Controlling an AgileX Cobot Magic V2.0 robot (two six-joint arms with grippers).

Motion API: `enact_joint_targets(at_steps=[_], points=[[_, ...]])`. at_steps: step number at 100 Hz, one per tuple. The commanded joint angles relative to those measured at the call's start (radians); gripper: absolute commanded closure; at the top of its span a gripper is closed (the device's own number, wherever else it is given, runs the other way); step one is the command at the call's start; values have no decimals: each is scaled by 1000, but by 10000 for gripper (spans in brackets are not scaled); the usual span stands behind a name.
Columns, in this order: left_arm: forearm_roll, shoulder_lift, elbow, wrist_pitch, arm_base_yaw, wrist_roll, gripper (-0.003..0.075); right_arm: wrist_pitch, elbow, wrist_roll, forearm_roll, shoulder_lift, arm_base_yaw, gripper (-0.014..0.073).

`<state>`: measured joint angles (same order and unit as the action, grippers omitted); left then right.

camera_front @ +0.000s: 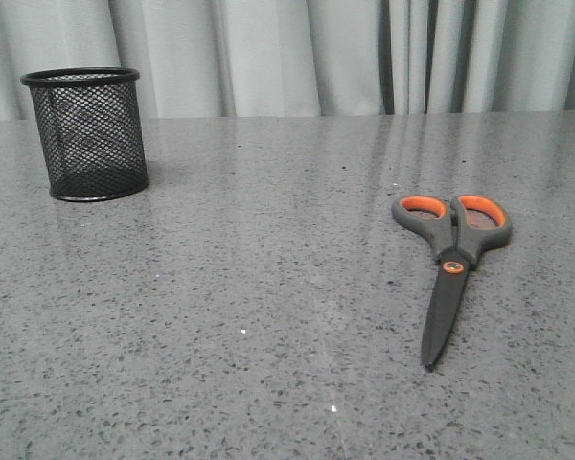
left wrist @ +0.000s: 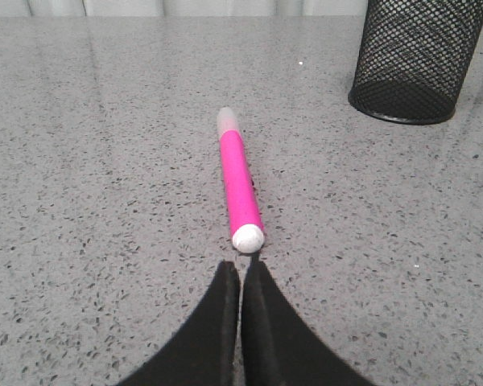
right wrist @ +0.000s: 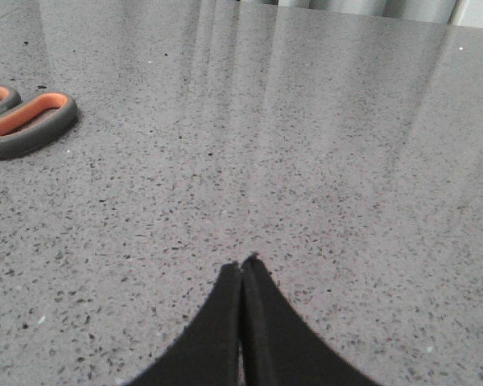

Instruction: Put pen and scissors into bin

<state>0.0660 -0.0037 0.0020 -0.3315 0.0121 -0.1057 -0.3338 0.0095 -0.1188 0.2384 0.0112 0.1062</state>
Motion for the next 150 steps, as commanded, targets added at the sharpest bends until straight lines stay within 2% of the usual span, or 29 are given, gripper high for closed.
enact_joint_targets(at_steps=[1,83,93,111,120,129,136,142,150], points=[[10,-33,44,53,4,6,739,39,15,6,8,19,-5,662],[10,-33,44,53,4,6,739,62,15,6,11,19,-5,662],[10,-33,44,53,4,6,739,147,15,6,43,19,-5,662],[20,-33,44,65,4,6,739,436,15,6,43,19,-5,662],[180,-33,44,120,8,6,739,577,15,-3,41,19,-5,662],[463,-33,44,229,8,6,739,699,15,-91,41,19,-5,662],[690,-33,44,301,8,6,739,700,15,-181,21,19,-5,662],[819,-33,44,353,8,6,739,659,15,-265,-46,19,-5,662],[980,-33,44,397,8,6,739,594,13,-288,-142,19,-5,662]])
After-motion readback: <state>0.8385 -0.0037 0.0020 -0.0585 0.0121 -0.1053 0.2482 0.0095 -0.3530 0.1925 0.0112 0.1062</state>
